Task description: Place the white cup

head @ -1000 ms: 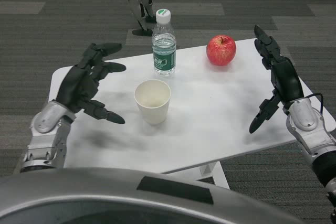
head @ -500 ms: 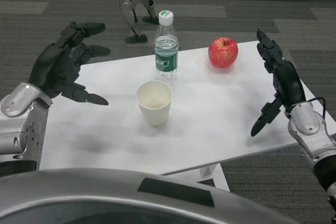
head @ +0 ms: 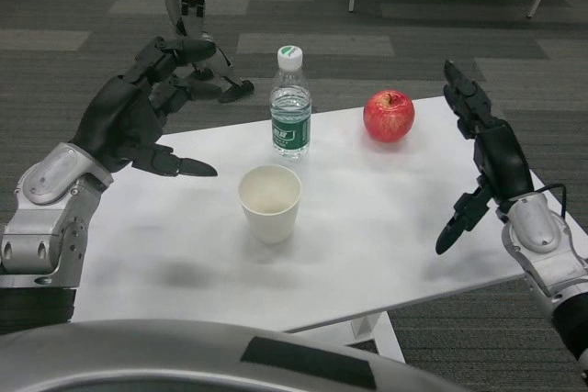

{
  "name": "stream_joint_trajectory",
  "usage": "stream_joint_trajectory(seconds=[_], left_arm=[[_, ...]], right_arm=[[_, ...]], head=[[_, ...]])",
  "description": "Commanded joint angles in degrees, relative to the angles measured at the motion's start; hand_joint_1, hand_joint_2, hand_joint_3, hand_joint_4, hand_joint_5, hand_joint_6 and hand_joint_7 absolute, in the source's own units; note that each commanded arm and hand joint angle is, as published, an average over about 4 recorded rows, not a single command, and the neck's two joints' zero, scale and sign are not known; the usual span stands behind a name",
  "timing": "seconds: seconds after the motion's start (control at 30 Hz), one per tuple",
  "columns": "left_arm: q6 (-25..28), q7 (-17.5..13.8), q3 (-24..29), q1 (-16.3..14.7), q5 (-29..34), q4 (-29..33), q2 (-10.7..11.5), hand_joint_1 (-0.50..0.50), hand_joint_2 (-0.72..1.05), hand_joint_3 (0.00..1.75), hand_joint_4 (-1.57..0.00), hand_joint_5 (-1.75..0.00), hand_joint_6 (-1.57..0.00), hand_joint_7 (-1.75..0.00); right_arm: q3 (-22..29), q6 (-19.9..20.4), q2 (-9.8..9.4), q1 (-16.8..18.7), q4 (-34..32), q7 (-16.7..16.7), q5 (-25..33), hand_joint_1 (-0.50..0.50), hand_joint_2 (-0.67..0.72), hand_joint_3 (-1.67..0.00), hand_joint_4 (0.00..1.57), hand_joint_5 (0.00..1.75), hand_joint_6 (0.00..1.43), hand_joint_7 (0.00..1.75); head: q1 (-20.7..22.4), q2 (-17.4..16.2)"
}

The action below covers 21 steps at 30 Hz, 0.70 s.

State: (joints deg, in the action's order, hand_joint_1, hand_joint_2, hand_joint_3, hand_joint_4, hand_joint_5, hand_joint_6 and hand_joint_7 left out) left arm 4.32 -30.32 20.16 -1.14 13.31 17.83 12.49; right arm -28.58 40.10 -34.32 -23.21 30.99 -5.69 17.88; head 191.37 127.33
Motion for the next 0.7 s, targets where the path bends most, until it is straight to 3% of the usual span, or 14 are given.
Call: stream_joint_trajectory(seconds=[0.03, 0.7], left_arm=[[0.5, 0.6, -0.4, 1.0, 0.9, 0.5, 1.0, -0.50, 0.43, 0.09, 0.00, -1.23, 0.00, -0.84], [1.4, 1.1, 0.1, 1.5, 1.5, 0.5, 1.0, -0.50, 0.52, 0.09, 0.00, -1.23, 0.00, -0.80]], right_arm=[[1.6, 0.1, -1.01, -1.0, -1.9, -0.1, 0.4, -0.46, 0.63, 0.00, 0.00, 0.00, 0.00, 0.00], [4.9, 0.1, -1.89, -1.4, -6.3, -0.1, 0.5, -0.47, 0.60, 0.00, 0.00, 0.00, 0.00, 0.00]], head=[[-0.2, 0.5], [-1.2, 1.6]])
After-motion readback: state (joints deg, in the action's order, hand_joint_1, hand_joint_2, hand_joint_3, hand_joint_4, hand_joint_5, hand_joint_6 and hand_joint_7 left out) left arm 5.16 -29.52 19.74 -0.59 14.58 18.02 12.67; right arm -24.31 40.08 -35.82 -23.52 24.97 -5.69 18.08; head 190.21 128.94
